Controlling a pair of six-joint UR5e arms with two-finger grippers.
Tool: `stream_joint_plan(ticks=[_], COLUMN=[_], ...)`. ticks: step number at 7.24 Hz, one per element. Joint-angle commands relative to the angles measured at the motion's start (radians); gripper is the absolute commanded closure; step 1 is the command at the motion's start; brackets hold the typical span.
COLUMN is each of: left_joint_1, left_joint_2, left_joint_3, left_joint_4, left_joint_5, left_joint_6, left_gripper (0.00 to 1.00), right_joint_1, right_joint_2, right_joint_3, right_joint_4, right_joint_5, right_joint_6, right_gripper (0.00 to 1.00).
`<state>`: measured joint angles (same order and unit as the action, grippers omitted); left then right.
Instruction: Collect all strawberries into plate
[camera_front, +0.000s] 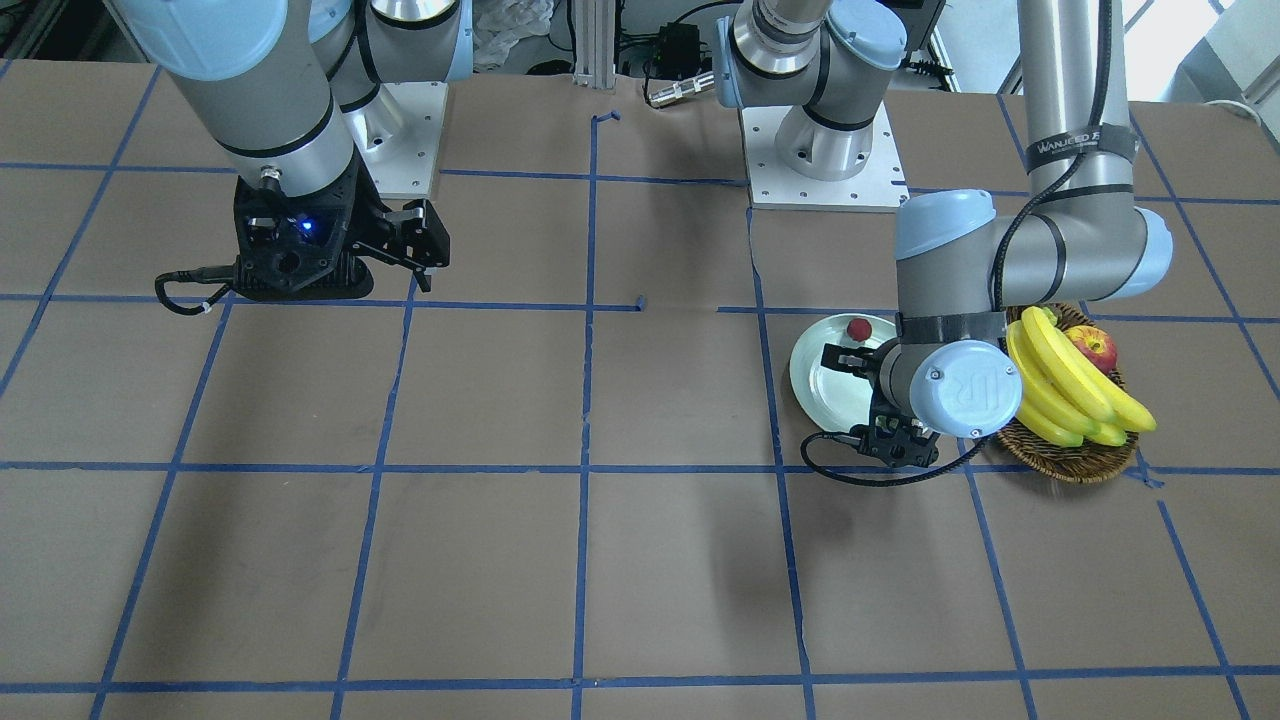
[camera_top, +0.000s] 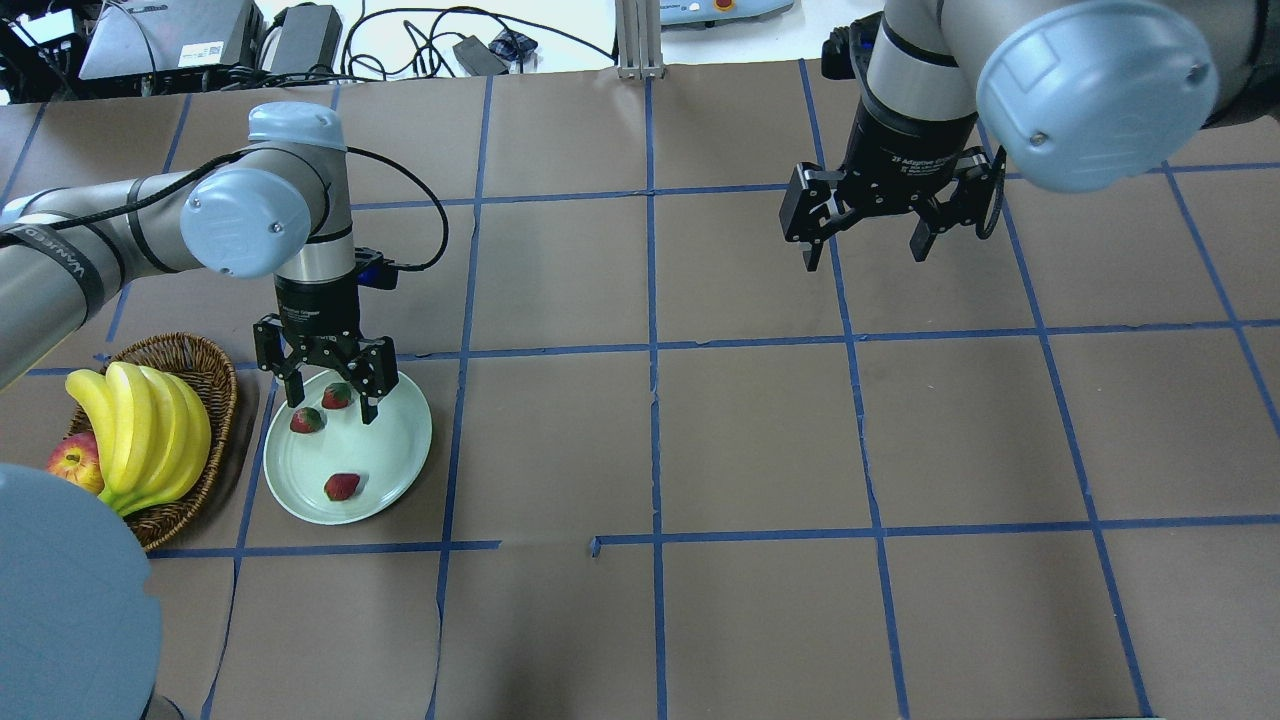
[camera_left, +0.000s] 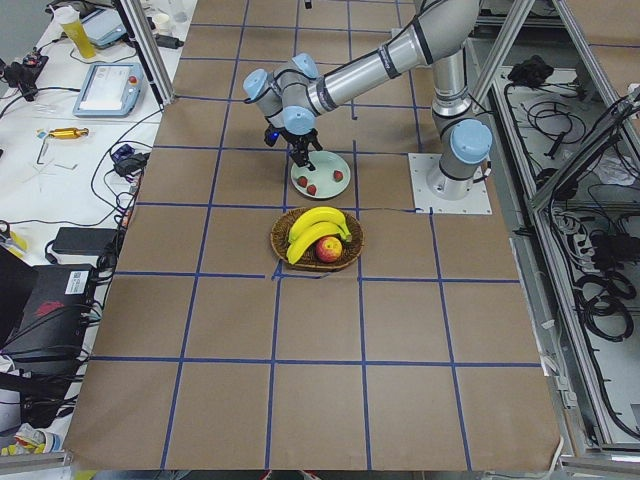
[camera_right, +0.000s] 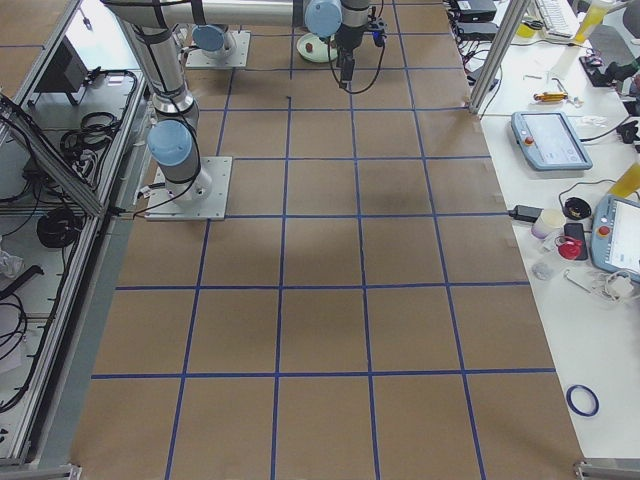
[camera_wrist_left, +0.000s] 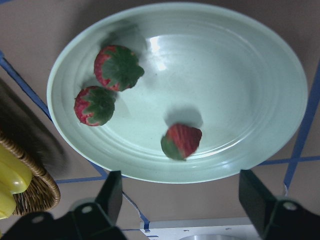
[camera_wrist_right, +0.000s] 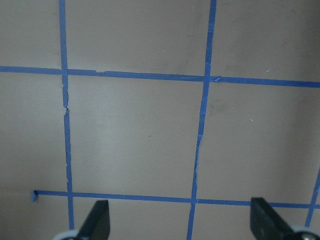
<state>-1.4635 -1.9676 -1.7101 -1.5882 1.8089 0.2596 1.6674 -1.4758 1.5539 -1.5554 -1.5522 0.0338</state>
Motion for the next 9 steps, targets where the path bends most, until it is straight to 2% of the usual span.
stream_joint_plan(ticks=[1,2,6,8,9], left_joint_1=[-0.003,0.0,0.002,-0.008,-0.014], left_joint_2=[0.028,0.045,0.088,0.122,0.156], left_joint_3=[0.009,0.021,0.095,0.125,0.157], left_joint_4=[0.066,0.117,0.151,0.157,0.154], left_joint_5=[-0.02,-0.075,-0.083,-0.111,-0.179], left_joint_6=[-0.013,-0.023,-0.051,-0.176,-0.265], left_gripper=[0.0,0.0,0.0,0.0,0.0], right_joint_1=[0.002,0.002,0.002,0.002,0.002], right_joint_2=[0.0,0.0,0.002,0.0,-0.001], right_joint_3=[0.0,0.0,0.002,0.0,-0.001], right_joint_4=[0.0,0.003,0.003,0.002,0.002], right_joint_5=[0.001,0.0,0.001,-0.005,-0.009], right_joint_6=[0.0,0.0,0.0,0.0,0.0], right_gripper=[0.0,0.0,0.0,0.0,0.0])
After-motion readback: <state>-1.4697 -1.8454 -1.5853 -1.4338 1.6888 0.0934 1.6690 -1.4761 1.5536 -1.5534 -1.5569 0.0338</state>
